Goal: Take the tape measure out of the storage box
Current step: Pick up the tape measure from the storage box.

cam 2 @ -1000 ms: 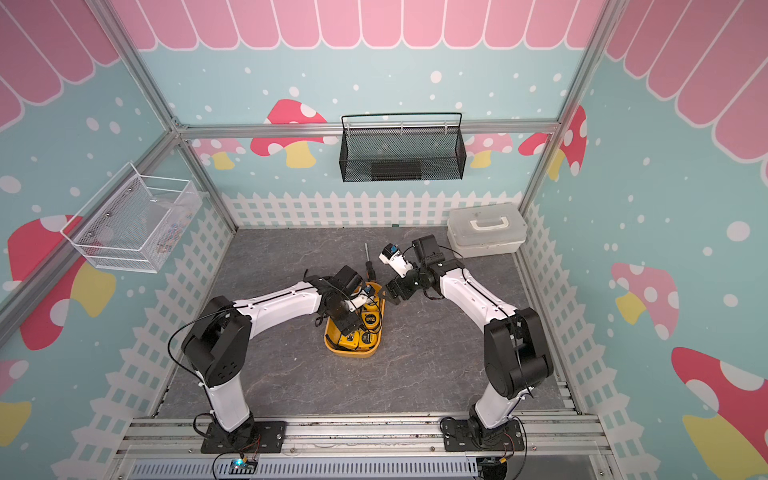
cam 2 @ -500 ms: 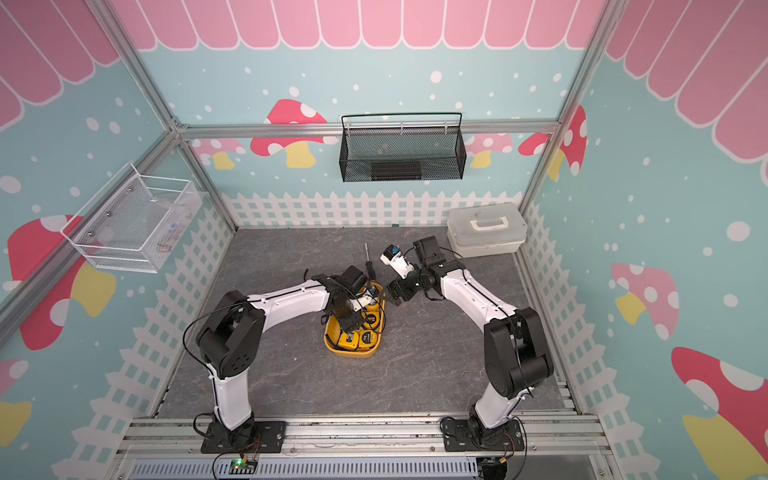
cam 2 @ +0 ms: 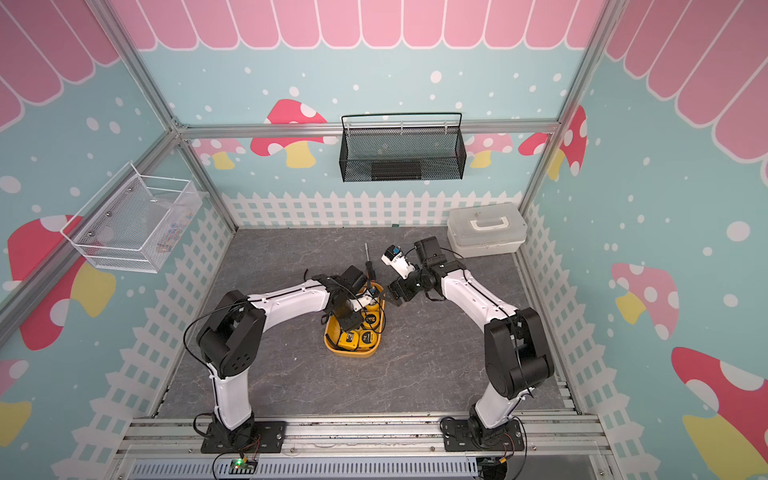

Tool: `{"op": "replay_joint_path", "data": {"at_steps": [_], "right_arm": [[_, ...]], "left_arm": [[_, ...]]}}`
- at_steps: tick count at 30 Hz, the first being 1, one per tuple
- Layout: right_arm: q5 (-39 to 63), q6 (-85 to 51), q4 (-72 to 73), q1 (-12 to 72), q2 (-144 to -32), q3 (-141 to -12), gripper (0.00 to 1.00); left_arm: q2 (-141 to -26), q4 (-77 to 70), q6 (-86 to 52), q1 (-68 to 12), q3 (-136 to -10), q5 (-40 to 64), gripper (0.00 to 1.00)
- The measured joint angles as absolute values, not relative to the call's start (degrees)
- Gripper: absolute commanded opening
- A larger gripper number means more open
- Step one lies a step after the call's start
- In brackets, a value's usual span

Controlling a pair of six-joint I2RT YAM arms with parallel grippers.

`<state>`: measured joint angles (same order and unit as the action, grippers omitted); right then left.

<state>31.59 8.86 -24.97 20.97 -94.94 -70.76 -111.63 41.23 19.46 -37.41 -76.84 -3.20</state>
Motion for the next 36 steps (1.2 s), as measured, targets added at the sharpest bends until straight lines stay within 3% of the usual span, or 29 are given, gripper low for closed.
{"op": "replay_joint_path", "data": {"at_steps": [18, 27, 36], "right_arm": [[33.6, 6.1, -23.7, 20.1, -93.0, -70.0, 0.9], [38.4, -6.4, -20.6, 18.3, -93.1, -70.1, 0.84], [46.4, -23.6, -5.6, 18.3, -96.5, -67.0, 0.76]], "left_arm": [[-100.9, 41.5, 18.2, -37.2, -75.8, -3.3, 0.5], [-94.7, 37.5, 16.0, -37.2, -71.7, -3.7, 0.5], [-91.4, 31.5, 13.2, -37.2, -69.6, -3.7, 0.5]]}}
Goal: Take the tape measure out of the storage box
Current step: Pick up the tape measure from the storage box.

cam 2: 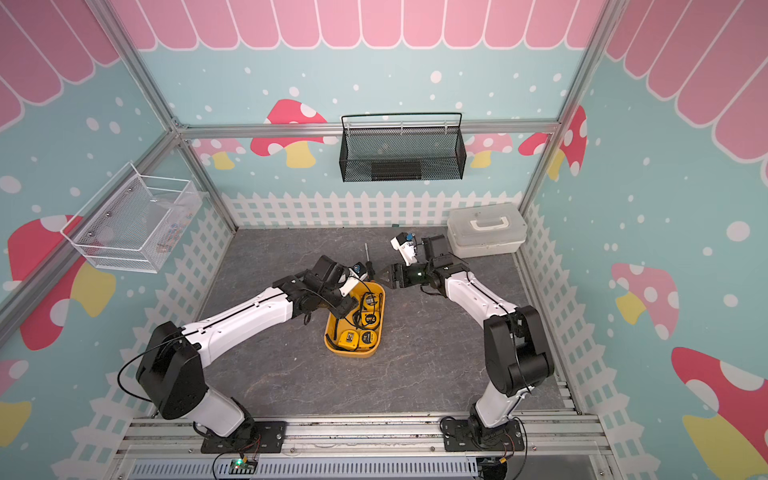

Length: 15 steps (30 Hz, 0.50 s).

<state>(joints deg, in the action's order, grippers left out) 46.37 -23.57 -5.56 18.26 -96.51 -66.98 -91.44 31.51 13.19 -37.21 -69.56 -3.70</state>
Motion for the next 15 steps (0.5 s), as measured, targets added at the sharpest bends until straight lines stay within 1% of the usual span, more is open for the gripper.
{"op": "replay_joint_path", "data": {"at_steps": [7, 15], "right_arm": [[50.4, -33.5, 4.3, 18.3, -99.3, -63.7, 0.69], [53.7, -40.2, 12.7, 18.4, -101.1, -62.7, 0.65]], "left_arm": [[-91.4, 27.7, 11.9, -37.2, -68.9, -3.4, 0.5], [-92.3, 26.2, 11.9, -37.2, -69.5, -2.2, 0.5]]}}
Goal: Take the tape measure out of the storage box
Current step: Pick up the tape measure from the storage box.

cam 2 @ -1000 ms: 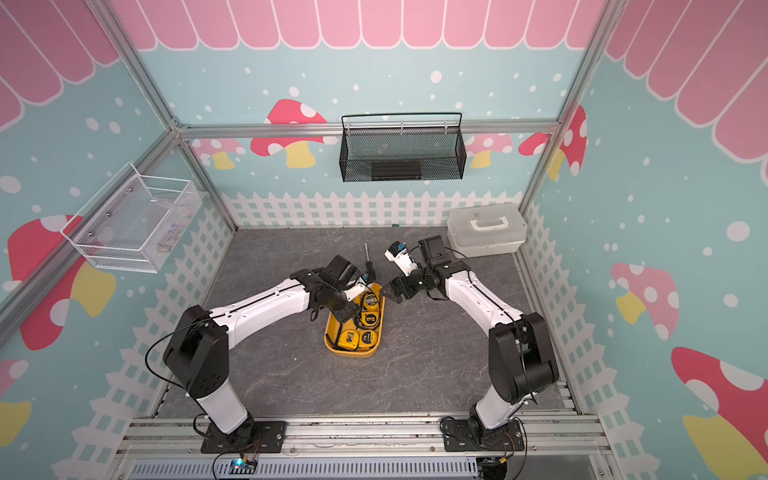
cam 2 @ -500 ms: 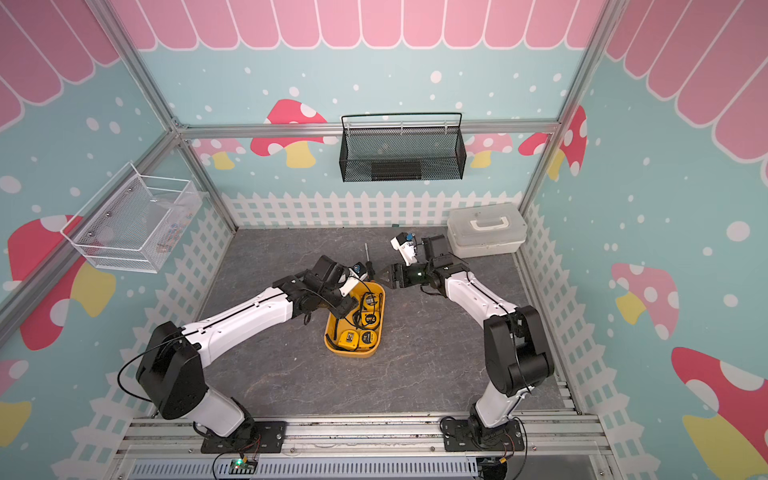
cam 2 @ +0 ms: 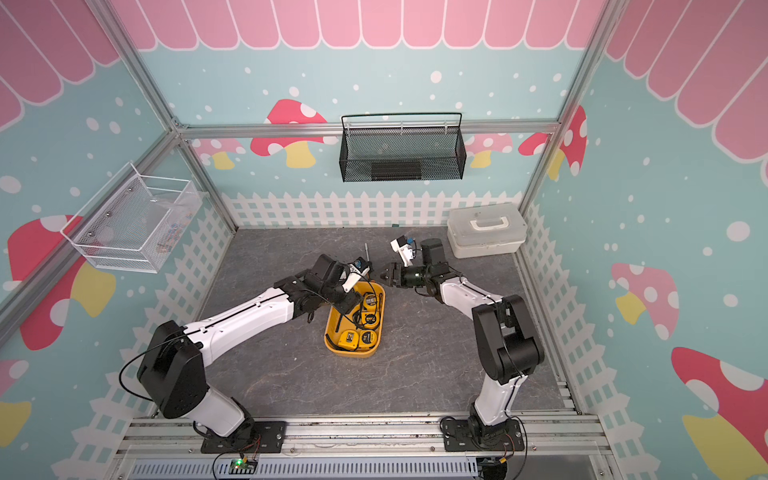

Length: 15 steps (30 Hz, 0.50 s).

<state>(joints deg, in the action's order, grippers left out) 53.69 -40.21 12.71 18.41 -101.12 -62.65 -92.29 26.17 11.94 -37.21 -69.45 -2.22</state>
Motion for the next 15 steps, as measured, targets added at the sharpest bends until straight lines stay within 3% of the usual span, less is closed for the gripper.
{"op": "replay_joint_path", "data": {"at_steps": [15], "right_arm": [[56.7, -44.5, 18.2, 21.1, -104.5, -62.2, 0.54]], "left_arm": [[-95.8, 24.5, 11.9, -37.3, -72.8, -0.4, 0.5]]}}
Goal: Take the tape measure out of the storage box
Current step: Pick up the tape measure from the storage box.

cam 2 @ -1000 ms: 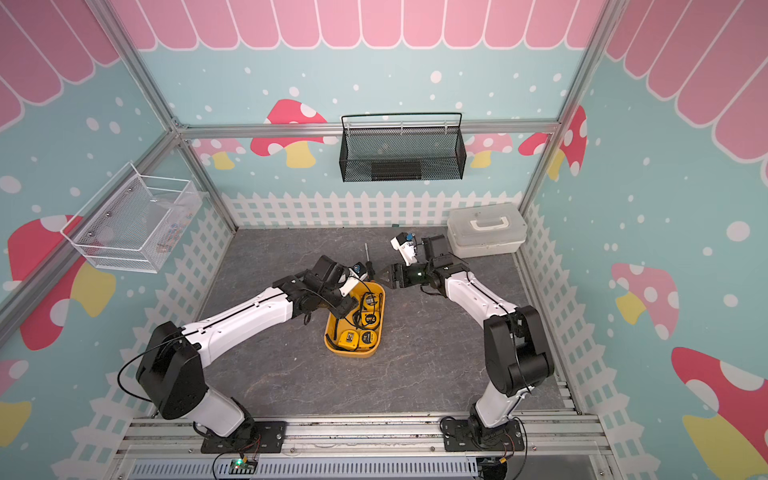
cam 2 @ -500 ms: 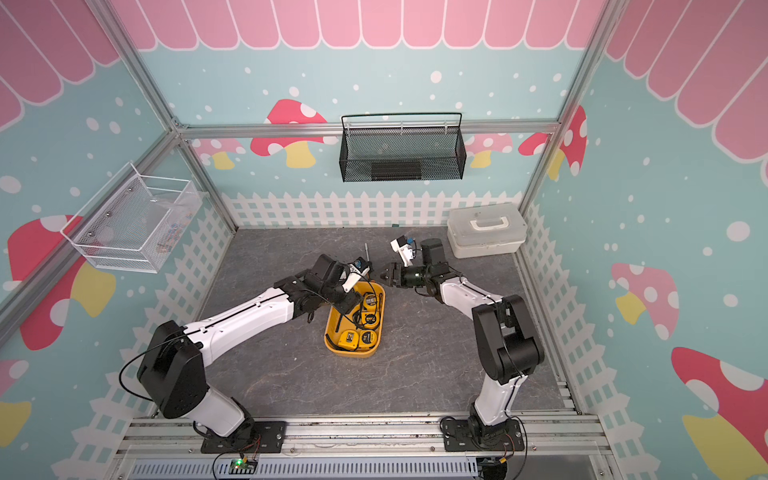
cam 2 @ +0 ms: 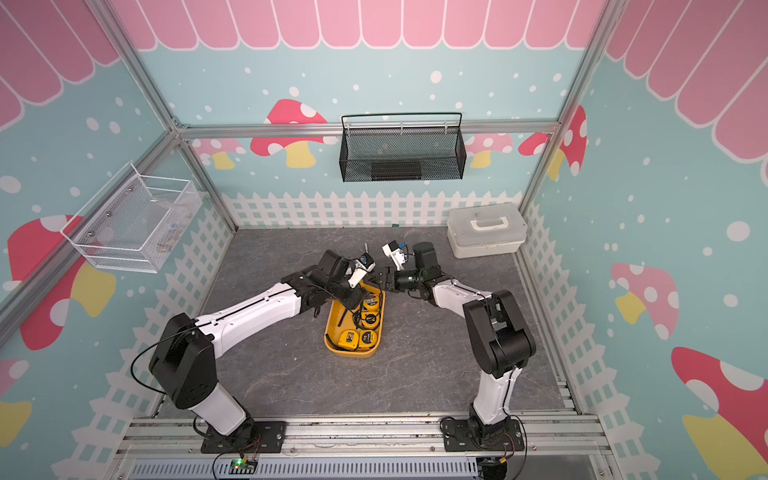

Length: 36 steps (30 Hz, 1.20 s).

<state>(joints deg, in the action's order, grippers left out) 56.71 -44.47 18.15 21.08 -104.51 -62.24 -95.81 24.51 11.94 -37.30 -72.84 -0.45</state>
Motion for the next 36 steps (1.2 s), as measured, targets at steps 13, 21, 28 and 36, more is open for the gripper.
{"op": "replay_joint_path", "data": {"at_steps": [13, 21, 28, 36], "right_arm": [[57.9, -45.7, 19.9, 22.2, -105.8, -62.2, 0.46], [58.0, -46.0, 20.3, 22.5, -107.2, -62.2, 0.46], [58.1, -45.9, 20.0, 22.7, -107.6, -62.3, 0.43], [57.6, -45.5, 18.5, 22.9, -107.7, -62.3, 0.31]], "left_arm": [[-97.7, 24.4, 12.0, -37.6, -74.0, 0.0, 0.5], [-98.3, 24.7, 12.2, -37.6, -74.3, 0.3, 0.5], [-98.6, 25.0, 12.3, -37.6, -74.3, 1.3, 0.5], [-98.6, 25.8, 12.4, -37.7, -74.4, 1.1, 0.5]]}}
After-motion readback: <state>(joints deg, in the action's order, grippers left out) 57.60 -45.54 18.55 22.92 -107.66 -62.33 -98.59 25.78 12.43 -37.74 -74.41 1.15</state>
